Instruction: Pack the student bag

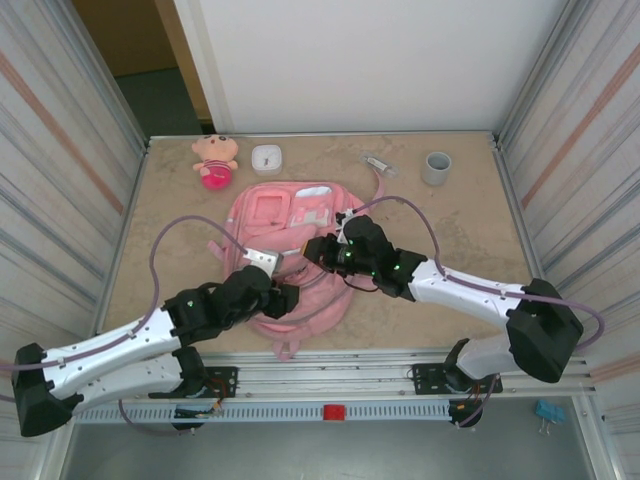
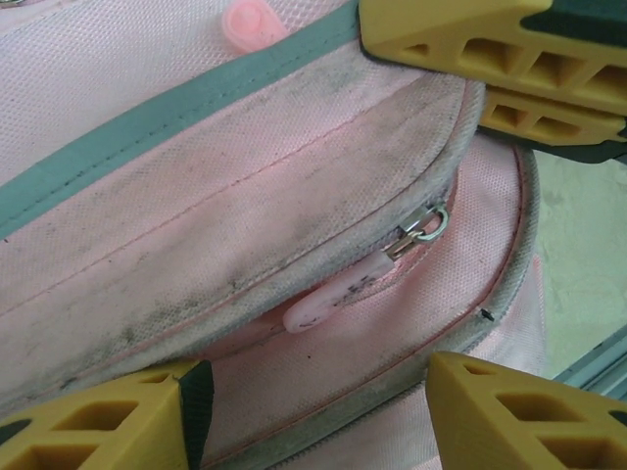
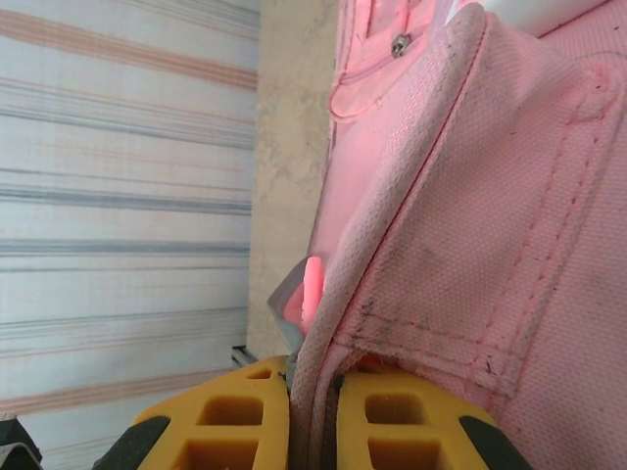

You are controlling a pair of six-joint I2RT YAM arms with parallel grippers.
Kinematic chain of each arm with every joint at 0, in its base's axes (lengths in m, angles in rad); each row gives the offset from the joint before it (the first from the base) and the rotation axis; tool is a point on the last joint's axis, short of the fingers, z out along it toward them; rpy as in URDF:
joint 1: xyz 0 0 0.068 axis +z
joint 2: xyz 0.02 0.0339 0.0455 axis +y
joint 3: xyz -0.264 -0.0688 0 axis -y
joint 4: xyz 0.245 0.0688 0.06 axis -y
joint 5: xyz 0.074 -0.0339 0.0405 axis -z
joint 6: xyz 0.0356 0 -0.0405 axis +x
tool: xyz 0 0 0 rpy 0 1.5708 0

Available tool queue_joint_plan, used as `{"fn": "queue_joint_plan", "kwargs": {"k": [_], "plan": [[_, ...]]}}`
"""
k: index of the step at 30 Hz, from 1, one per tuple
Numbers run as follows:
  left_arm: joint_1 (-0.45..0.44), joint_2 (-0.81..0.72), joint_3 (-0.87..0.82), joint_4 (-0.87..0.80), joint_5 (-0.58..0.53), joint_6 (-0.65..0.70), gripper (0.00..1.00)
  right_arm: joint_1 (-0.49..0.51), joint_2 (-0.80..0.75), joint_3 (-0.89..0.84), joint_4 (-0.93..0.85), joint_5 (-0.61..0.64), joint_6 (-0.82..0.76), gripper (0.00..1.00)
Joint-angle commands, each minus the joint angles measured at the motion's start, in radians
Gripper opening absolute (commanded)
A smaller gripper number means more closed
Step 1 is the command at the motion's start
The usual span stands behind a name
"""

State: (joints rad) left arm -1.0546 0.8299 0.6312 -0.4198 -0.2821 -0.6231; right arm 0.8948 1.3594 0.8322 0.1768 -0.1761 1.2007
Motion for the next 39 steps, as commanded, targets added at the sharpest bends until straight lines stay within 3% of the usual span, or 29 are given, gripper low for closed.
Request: {"fn": "queue_joint_plan", "kwargs": {"k": [1,13,18,27,29,34,39], "plan": [[0.015,-0.051,-0.059,0.120,-0.045,-0.013,0.61,0.026,-0.005,0.076,0.135,-0.007,-0.007,0.03],[0.024,-0.014,-0.135,0.430,0.079,0.038,0.60,0.056,0.007,0.081,0.132,-0.005,-0.008,0.02],[0.024,-0.037,-0.177,0.470,0.020,0.022,0.58,0.063,0.005,0.082,0.132,-0.009,-0.010,0.01],[0.024,-0.121,-0.261,0.525,-0.053,0.032,0.40,0.072,0.000,0.079,0.123,-0.014,-0.019,0.00],[0.025,-0.130,-0.266,0.525,-0.058,0.033,0.32,0.072,-0.004,0.075,0.113,-0.012,-0.020,0.00],[0.024,-0.148,-0.242,0.404,-0.127,0.002,0.12,0.034,-0.036,0.079,0.035,-0.006,-0.083,0.00],[0.025,-0.177,-0.231,0.296,-0.189,-0.024,0.01,-0.055,-0.072,0.077,-0.034,-0.053,-0.110,0.00]]}}
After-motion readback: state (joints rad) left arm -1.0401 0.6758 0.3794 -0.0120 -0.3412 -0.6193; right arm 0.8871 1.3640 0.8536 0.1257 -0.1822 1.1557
